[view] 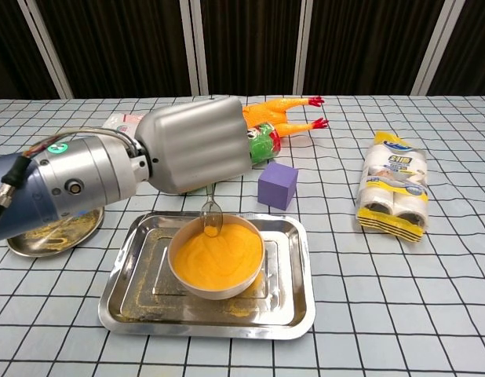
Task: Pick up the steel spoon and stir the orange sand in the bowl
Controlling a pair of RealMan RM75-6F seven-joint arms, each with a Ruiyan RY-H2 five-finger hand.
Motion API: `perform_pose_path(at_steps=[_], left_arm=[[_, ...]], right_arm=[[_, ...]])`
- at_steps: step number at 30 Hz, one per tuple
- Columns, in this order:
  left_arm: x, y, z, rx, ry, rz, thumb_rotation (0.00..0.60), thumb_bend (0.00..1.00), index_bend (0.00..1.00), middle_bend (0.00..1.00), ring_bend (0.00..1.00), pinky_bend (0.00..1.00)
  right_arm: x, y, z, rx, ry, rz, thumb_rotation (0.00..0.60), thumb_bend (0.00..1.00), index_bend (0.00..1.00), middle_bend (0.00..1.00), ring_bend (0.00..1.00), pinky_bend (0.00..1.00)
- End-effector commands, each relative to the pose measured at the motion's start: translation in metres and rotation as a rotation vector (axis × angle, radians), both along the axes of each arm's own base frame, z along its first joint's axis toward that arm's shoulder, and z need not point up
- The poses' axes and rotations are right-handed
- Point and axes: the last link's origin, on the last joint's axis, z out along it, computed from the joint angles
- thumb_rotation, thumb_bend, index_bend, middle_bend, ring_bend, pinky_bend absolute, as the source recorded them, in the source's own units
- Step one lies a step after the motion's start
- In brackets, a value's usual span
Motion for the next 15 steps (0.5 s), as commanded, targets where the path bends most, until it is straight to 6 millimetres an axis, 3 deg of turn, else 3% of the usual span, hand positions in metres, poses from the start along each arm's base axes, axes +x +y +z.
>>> perform_pose_path(at_steps=[1,15], left_arm=[[0.001,-0.003,-0.003,-0.008,0.009,-0.011,0.6,0.72,0.83,1.0,1.0,1.0],[0.004,-0.018,-0.013,-0.072,-0.017,-0.014,0.6,0.72,0.83,1.0,1.0,1.0]], right_arm=[[0.0,0.0,0.0,0.0,0.0,-0.001,0.6,0.4,0.0,0.0,0.0,0.0],[0.0,0.0,0.001,-0.005,-0.002,-0.002,0.6,0.4,0.0,0.0,0.0,0.0]])
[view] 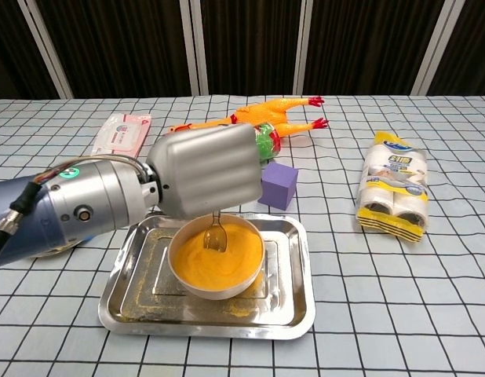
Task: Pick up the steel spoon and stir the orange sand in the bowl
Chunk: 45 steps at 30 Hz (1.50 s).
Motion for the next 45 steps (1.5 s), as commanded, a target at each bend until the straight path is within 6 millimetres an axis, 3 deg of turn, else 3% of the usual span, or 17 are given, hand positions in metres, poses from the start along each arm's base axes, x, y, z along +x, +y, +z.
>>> perform_pose_path(at_steps=[1,23,32,40,45], left_arm=[[0.003,-0.003,0.001,-0.016,-0.028,0.0,0.6,0.72,0.83,1.0,1.0,1.0],[0.002,-0.012,0.018,-0.03,-0.064,-0.029,0.6,0.72,0.83,1.0,1.0,1.0],[0.001,-0.007,0.029,0.01,-0.053,-0.052,0.6,0.72,0.83,1.0,1.0,1.0],[-0.01,-0.007,0.028,0.026,0.043,-0.102,0.6,0.72,0.83,1.0,1.0,1.0],[0.0,-0.002,0.032,0.046,0.021,-0.099,0.6,0.72,0.83,1.0,1.0,1.0]], right_arm=[[0.001,0.0,0.001,-0.006,-0.003,0.003,0.6,0.4,0.0,0.0,0.0,0.0],[0.001,0.0,0.001,-0.009,-0.01,0.007,0.6,0.4,0.0,0.0,0.0,0.0],[0.001,0.0,0.001,-0.007,-0.01,0.005,0.6,0.4,0.0,0.0,0.0,0.0],[0.001,-0.001,0.001,-0.006,-0.013,0.001,0.6,0.4,0.0,0.0,0.0,0.0],[0.001,-0.001,0.001,-0.006,-0.014,0.0,0.6,0.4,0.0,0.0,0.0,0.0]])
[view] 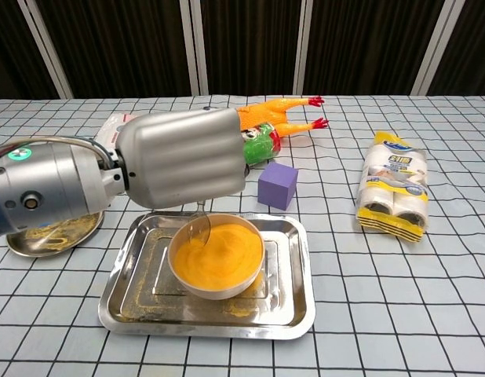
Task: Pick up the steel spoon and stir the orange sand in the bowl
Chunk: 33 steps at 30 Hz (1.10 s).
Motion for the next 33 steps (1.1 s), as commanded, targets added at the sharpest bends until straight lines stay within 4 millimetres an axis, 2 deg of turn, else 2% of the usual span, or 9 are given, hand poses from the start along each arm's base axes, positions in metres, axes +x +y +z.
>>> perform_pose_path(at_steps=[1,5,12,18,23,29,33], left_arm=[[0.006,0.003,0.001,0.012,-0.009,-0.003,0.6,0.72,0.83,1.0,1.0,1.0],[0.002,-0.001,-0.004,0.012,0.064,-0.057,0.6,0.72,0.83,1.0,1.0,1.0],[0.011,-0.001,0.0,0.019,0.008,-0.061,0.6,0.72,0.83,1.0,1.0,1.0],[-0.003,0.001,-0.006,0.041,0.075,-0.083,0.6,0.72,0.83,1.0,1.0,1.0],[0.009,0.004,-0.002,0.046,-0.014,-0.034,0.6,0.72,0.83,1.0,1.0,1.0],[0.001,-0.003,-0.014,0.025,0.086,-0.101,0.6,0.72,0.83,1.0,1.0,1.0],[0.013,0.0,-0.012,0.039,0.051,-0.117,0.6,0.72,0.83,1.0,1.0,1.0]], right_arm=[[0.0,0.0,0.0,0.002,0.0,-0.002,0.6,0.4,0.0,0.0,0.0,0.0],[0.0,0.0,0.0,0.002,-0.001,-0.004,0.6,0.4,0.0,0.0,0.0,0.0],[0.0,0.0,0.0,0.002,-0.001,-0.002,0.6,0.4,0.0,0.0,0.0,0.0],[0.0,0.0,0.0,0.004,-0.004,-0.005,0.6,0.4,0.0,0.0,0.0,0.0],[0.0,-0.001,-0.001,0.006,-0.001,-0.005,0.6,0.4,0.0,0.0,0.0,0.0],[0.0,-0.001,0.0,0.003,-0.003,-0.007,0.6,0.4,0.0,0.0,0.0,0.0],[0.0,0.0,0.0,0.005,-0.004,-0.007,0.6,0.4,0.0,0.0,0.0,0.0]])
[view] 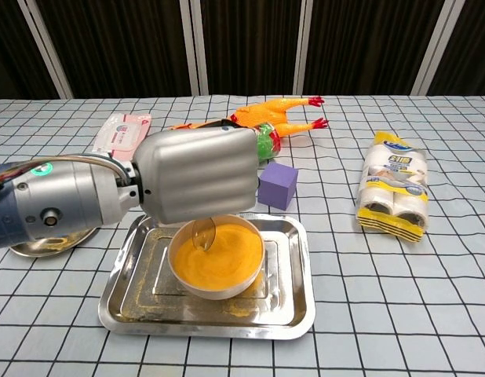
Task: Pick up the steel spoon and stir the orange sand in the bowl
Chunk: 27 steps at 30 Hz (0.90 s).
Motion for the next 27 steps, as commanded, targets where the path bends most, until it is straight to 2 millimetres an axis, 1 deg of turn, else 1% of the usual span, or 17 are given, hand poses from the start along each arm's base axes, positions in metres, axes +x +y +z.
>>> perform_pose_path(at_steps=[1,3,5,8,11,15,20,24,27], left_arm=[[0.013,0.004,0.005,0.018,-0.033,-0.022,0.6,0.72,0.83,1.0,1.0,1.0],[0.018,0.004,0.006,0.025,-0.033,-0.033,0.6,0.71,0.83,1.0,1.0,1.0],[0.014,-0.002,0.002,0.021,0.036,-0.093,0.6,0.72,0.83,1.0,1.0,1.0],[0.011,-0.007,0.0,0.016,0.08,-0.133,0.6,0.72,0.83,1.0,1.0,1.0],[0.014,-0.01,0.002,0.016,0.075,-0.145,0.6,0.71,0.83,1.0,1.0,1.0],[0.026,-0.01,0.008,0.039,0.052,-0.172,0.6,0.71,0.83,1.0,1.0,1.0],[0.024,-0.015,0.005,0.03,0.072,-0.181,0.6,0.71,0.83,1.0,1.0,1.0],[0.024,-0.007,0.01,0.047,0.02,-0.123,0.6,0.71,0.83,1.0,1.0,1.0],[0.026,0.003,0.019,0.063,-0.049,-0.051,0.6,0.71,0.83,1.0,1.0,1.0]], right_arm=[[0.0,0.0,0.0,0.0,0.001,0.001,0.6,0.4,0.0,0.0,0.0,0.0],[0.0,0.0,0.0,0.0,0.0,0.001,0.6,0.4,0.0,0.0,0.0,0.0],[0.0,-0.001,0.0,0.001,0.0,-0.001,0.6,0.4,0.0,0.0,0.0,0.0],[0.0,-0.001,0.0,-0.001,-0.001,-0.001,0.6,0.4,0.0,0.0,0.0,0.0],[0.0,0.0,0.001,-0.004,-0.001,0.002,0.6,0.4,0.0,0.0,0.0,0.0],[0.001,0.0,0.0,-0.002,0.002,0.005,0.6,0.4,0.0,0.0,0.0,0.0],[0.0,0.0,0.001,-0.005,-0.003,-0.002,0.6,0.4,0.0,0.0,0.0,0.0],[0.0,0.0,0.001,-0.003,-0.001,-0.001,0.6,0.4,0.0,0.0,0.0,0.0],[0.0,0.0,0.001,-0.003,-0.001,0.0,0.6,0.4,0.0,0.0,0.0,0.0]])
